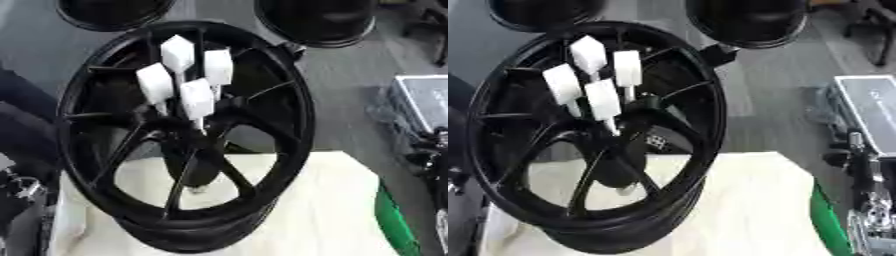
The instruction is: Pull the pin out of the wheel hub.
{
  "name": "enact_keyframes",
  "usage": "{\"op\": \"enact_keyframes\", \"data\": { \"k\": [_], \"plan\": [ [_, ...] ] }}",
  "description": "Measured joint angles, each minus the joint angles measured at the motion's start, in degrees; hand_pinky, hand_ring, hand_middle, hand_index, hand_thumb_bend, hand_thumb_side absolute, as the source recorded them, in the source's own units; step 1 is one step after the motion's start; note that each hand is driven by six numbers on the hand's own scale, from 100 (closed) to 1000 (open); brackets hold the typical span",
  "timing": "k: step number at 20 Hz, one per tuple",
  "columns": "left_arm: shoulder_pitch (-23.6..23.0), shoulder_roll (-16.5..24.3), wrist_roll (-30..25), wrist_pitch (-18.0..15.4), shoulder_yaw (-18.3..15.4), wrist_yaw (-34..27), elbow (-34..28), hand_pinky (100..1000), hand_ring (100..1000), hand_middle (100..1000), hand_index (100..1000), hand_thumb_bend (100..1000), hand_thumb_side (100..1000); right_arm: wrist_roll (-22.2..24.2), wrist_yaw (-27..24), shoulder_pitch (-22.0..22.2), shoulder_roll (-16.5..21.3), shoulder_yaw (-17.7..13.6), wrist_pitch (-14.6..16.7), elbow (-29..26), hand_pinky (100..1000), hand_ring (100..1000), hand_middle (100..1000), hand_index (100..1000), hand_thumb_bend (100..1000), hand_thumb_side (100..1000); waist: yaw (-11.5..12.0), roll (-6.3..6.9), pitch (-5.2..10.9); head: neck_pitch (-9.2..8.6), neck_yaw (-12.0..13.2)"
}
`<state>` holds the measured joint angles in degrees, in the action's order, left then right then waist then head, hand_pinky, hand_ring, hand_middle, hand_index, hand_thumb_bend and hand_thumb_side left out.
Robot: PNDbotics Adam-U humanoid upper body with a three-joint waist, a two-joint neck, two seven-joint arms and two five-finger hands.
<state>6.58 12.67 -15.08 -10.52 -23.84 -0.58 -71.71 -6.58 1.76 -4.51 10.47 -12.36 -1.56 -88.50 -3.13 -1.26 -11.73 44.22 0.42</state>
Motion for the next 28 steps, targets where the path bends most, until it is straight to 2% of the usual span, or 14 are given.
{"op": "enact_keyframes", "data": {
  "k": [6,10,12,15,18,22,27,28],
  "plan": [
    [0.05,0.00,0.52,0.14,-0.33,-0.50,0.00,512,487,525,686,709,325,0.01,0.00,-0.01,0.00,0.01,0.01,0.00,669,538,588,751,100,965,-0.20,0.01,0.00,0.00,0.00],
    [0.98,0.73,1.17,-0.25,-1.19,-1.20,-1.22,513,488,527,692,761,405,0.03,0.00,-0.02,0.01,0.02,0.02,0.00,669,538,587,751,100,963,-0.76,0.17,0.00,0.00,-0.04],
    [1.72,2.63,1.21,-1.37,-1.73,-0.95,-3.29,517,490,529,693,763,419,0.03,0.00,-0.02,0.05,0.02,0.02,0.00,669,538,587,751,100,964,-0.69,0.75,0.03,0.00,-0.10],
    [4.51,6.38,0.83,-3.71,-1.52,-1.23,-7.23,539,505,543,700,757,456,0.00,0.05,0.01,0.80,0.00,0.01,0.00,668,538,587,751,100,953,-0.34,2.59,0.50,0.00,-0.57],
    [8.14,10.50,-0.54,-6.27,0.81,-2.57,-11.64,562,516,554,703,752,473,-0.07,0.53,0.08,1.78,-0.14,-0.04,0.00,668,538,587,751,100,953,-0.32,3.96,0.96,0.01,-1.12],
    [11.36,16.07,-3.60,-9.81,5.79,-3.09,-17.41,590,533,573,716,753,461,-0.13,1.00,0.33,2.59,-0.32,-0.12,0.00,669,538,587,751,100,959,-0.65,4.84,1.37,0.01,-1.45],
    [14.37,23.25,-7.99,-14.32,13.09,-0.27,-24.78,634,548,584,722,730,372,0.03,1.07,0.47,3.28,-0.25,-0.27,0.02,669,538,587,751,100,966,-1.72,5.69,1.45,0.01,-0.77],
    [15.04,24.77,-8.90,-15.24,14.56,0.47,-26.33,655,561,592,725,720,319,0.09,1.09,0.47,3.43,-0.21,-0.33,0.03,669,538,587,751,100,971,-1.84,5.81,1.46,0.01,-0.64]
  ]
}}
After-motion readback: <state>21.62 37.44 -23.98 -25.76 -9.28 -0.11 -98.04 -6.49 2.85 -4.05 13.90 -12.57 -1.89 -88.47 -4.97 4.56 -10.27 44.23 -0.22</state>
